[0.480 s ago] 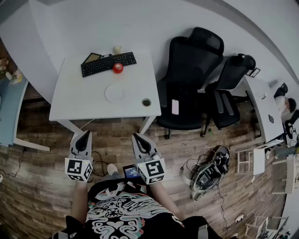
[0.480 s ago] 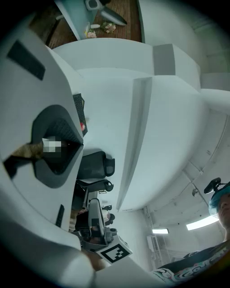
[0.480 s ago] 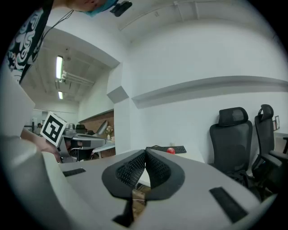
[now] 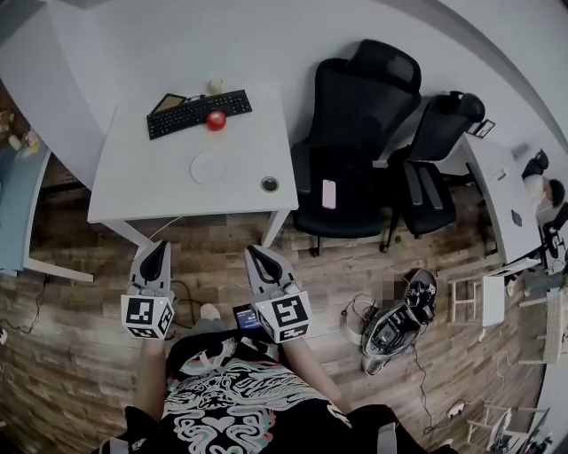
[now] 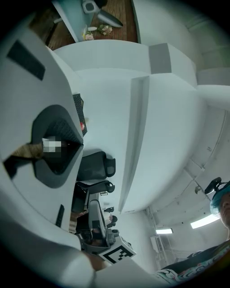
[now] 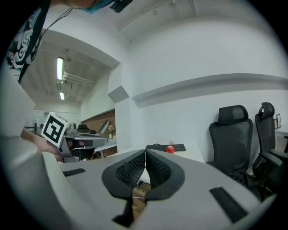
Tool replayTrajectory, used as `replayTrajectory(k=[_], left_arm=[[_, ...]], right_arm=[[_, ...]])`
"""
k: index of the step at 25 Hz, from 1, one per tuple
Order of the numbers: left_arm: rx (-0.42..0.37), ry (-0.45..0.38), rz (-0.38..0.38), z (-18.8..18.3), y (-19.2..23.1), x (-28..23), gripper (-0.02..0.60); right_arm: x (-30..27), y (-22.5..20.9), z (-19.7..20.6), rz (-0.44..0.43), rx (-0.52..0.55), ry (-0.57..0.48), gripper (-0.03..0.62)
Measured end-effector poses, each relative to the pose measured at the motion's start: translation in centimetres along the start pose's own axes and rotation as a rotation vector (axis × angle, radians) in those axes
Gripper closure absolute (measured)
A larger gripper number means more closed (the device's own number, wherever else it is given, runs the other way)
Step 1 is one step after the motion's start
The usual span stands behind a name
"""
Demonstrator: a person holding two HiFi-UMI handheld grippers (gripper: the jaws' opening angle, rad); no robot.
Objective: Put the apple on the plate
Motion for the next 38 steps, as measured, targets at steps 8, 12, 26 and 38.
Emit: replayTrajectory(k=[8,12,26,38], left_arm=[[-0.013,-0.006,-0.02,0.0,-0.5,-0.7,0.566],[-0.028,0.0,-0.025,0.0,-0.3,-1.7,0.566],[-0.038,0.007,-0.008,-0.2,5.8,-14.4,0.566],[-0.035,0.033,0.019,0.2,15.4,-27.8,0.566]], right_arm=[[0.0,-1.4,0.2,0.007,-0.029,-0.037,0.563],[-0.9,-2.3,0.4,0.01,-0.043,-0.037,0.563],[-11.8,-9.2,0.0,0.075,-0.088,0.003,0.563],[-26.6,-15.3,-0.6,0.126,-0.114,0.07,0.563]])
Point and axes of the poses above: the fingertips, and each gripper's own axes: x backward along the fingers, y to its left, z out of its underside, the point moved 3 cm from there along x, backward along the fingers, and after that the axes turned 1 degree about -x, right-handed, at the moved point
